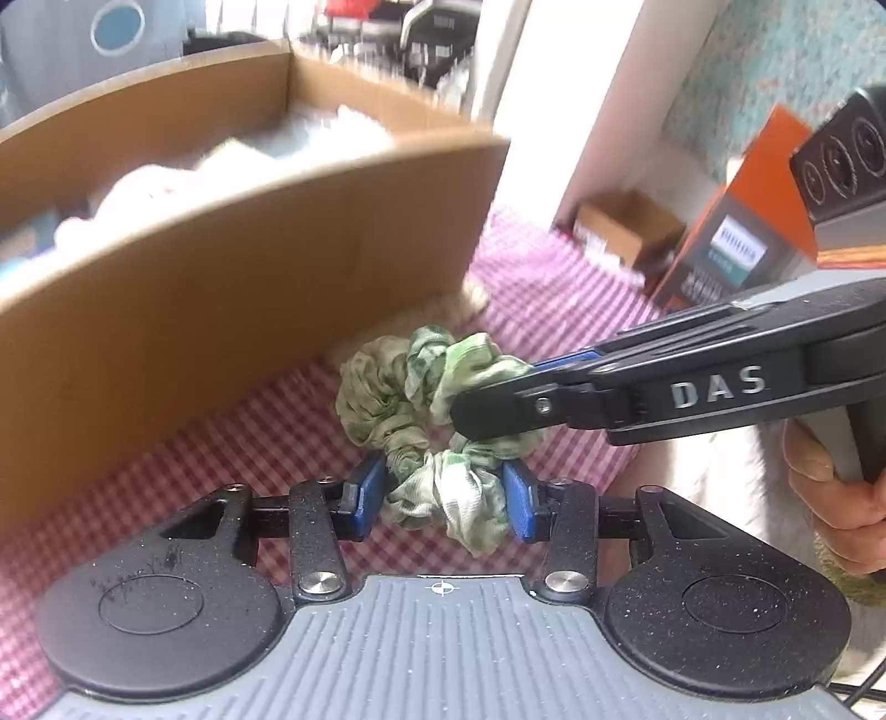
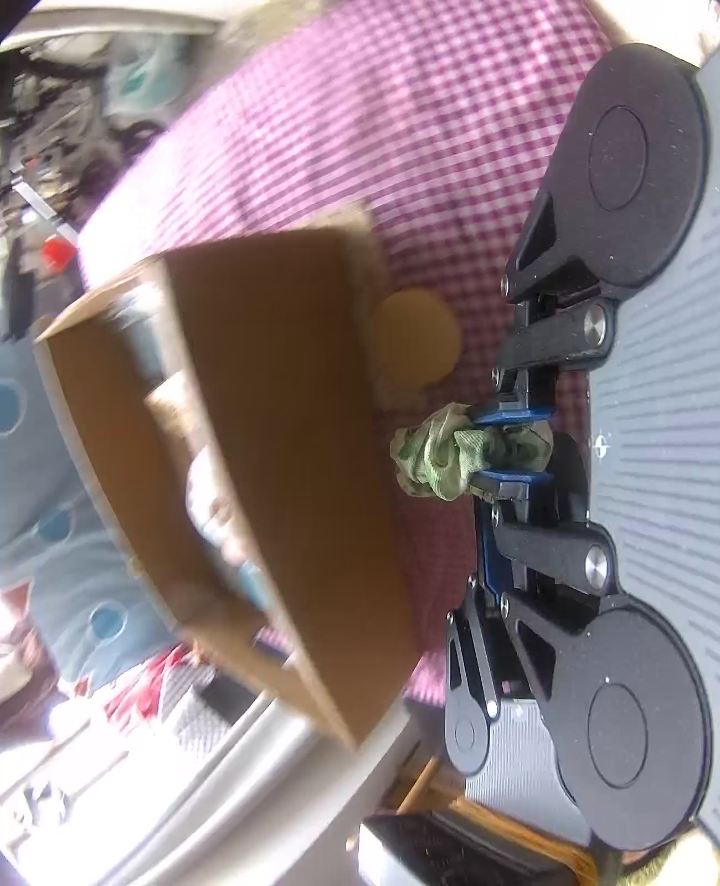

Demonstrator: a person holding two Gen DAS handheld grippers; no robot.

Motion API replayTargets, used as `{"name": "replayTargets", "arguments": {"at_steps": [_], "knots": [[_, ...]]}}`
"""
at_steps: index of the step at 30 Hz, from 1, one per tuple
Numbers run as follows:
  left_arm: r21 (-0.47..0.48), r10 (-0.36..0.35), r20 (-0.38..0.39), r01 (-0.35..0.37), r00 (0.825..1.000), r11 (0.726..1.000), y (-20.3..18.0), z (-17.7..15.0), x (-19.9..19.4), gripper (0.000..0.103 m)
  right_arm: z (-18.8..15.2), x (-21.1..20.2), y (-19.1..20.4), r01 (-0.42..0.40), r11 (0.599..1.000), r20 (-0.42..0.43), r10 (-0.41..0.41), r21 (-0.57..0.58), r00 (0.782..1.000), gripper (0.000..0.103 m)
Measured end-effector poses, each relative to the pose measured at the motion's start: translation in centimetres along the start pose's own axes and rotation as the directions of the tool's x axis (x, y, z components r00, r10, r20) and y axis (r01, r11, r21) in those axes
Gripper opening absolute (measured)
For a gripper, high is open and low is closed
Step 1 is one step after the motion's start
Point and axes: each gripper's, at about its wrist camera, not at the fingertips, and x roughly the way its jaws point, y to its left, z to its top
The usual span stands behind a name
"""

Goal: Organize soft objects
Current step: 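Carry the green scrunchie into the box and open the right gripper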

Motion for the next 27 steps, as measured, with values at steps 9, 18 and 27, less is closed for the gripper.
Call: {"name": "replayTargets", "arguments": {"at_steps": [9,18,27], "knots": [[-0.021,0.020,0.266,-0.015,0.964,1.000,2.3,3.6,-9.7,0.045,5.9,-6.0,7.2,-0.106,0.969,0.191,0.150,-0.224,0.970,0.017],[-0.117,0.128,0.266,-0.100,0.955,0.988,8.5,7.4,-8.8,0.046,15.3,0.1,8.9,-0.243,0.942,0.041,0.259,-0.230,0.965,0.017],[-0.270,0.062,0.124,-0.027,0.990,0.963,14.3,6.5,-7.0,0.056,17.6,9.9,4.9,-0.229,0.973,-0.282,0.210,-0.038,0.936,0.017]]}}
